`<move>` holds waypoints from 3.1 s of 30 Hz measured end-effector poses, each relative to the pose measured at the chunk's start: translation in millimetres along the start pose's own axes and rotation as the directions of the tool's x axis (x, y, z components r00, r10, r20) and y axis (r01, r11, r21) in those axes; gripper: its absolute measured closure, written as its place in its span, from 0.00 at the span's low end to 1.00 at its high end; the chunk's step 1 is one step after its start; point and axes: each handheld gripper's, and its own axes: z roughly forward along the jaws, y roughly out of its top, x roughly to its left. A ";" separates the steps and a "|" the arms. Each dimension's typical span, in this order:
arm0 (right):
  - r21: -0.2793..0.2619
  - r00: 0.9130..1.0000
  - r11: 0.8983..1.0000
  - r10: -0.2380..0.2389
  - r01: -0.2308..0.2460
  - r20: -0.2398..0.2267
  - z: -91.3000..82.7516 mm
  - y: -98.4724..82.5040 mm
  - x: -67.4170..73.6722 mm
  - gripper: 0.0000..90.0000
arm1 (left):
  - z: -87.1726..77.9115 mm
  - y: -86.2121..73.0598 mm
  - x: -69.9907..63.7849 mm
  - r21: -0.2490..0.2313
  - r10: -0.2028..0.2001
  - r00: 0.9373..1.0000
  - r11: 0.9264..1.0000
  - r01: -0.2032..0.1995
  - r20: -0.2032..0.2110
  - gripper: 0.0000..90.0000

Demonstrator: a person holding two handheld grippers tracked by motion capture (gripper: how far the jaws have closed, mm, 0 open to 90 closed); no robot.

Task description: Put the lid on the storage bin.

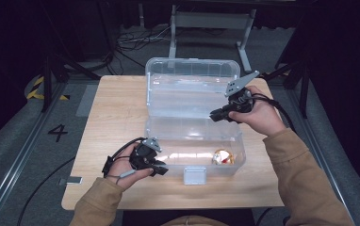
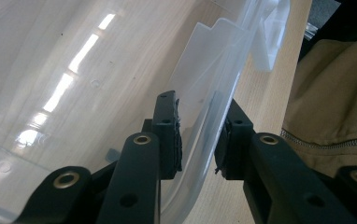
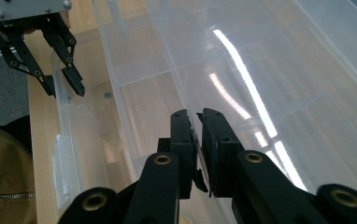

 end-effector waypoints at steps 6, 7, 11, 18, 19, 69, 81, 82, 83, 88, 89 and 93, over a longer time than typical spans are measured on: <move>0.007 1.000 1.000 -0.009 0.009 -0.003 -1.0 -1.1 4.3 0.93 | 0.0 0.1 0.2 -0.001 0.002 1.000 1.000 -0.002 0.000 0.81; 0.008 1.000 1.000 -0.014 0.014 -0.003 -1.1 -1.3 4.9 0.93 | 0.1 0.0 0.1 -0.002 0.000 1.000 1.000 0.000 0.000 0.81; 0.012 1.000 1.000 -0.018 0.019 -0.005 -1.3 -1.6 6.9 0.93 | 0.0 0.1 0.3 -0.002 0.001 1.000 1.000 -0.001 -0.001 0.81; 0.021 0.999 0.999 -0.037 0.037 -0.013 -1.8 -2.6 11.2 0.93 | 0.1 0.0 0.3 -0.003 0.002 1.000 1.000 -0.002 0.000 0.81; 0.022 0.999 0.999 -0.039 0.040 -0.014 -1.7 -2.9 11.9 0.93 | 0.1 -0.1 0.3 -0.003 0.000 1.000 1.000 0.000 0.001 0.81; 0.054 0.992 0.994 -0.093 0.098 -0.080 1.4 -18.0 37.8 0.95 | -0.1 -0.2 1.0 -0.006 0.002 1.000 1.000 -0.002 0.004 0.81; 0.050 0.991 0.992 -0.109 0.113 -0.075 2.9 -21.8 43.3 0.95 | -0.2 -0.2 0.9 -0.007 -0.002 1.000 1.000 0.002 0.003 0.81; 0.051 0.991 0.993 -0.105 0.109 -0.077 3.1 -22.0 43.8 0.95 | -0.2 -0.3 0.8 -0.007 -0.004 1.000 1.000 0.004 0.003 0.81; 0.054 0.991 0.992 -0.108 0.112 -0.078 3.3 -22.4 44.1 0.95 | -0.2 -0.3 0.8 -0.007 -0.003 1.000 1.000 0.003 0.004 0.81; 0.054 0.990 0.992 -0.113 0.118 -0.084 4.6 -24.2 45.6 0.96 | -0.2 -0.4 0.7 -0.008 -0.003 1.000 1.000 0.003 0.003 0.81; 0.054 0.990 0.991 -0.114 0.119 -0.086 4.7 -24.7 45.8 0.96 | -0.2 -0.4 0.8 -0.007 -0.002 1.000 1.000 0.002 0.003 0.81; 0.050 0.990 0.992 -0.115 0.119 -0.082 4.9 -26.0 46.9 0.96 | -0.3 -0.3 0.8 -0.005 -0.001 1.000 1.000 0.001 0.004 0.81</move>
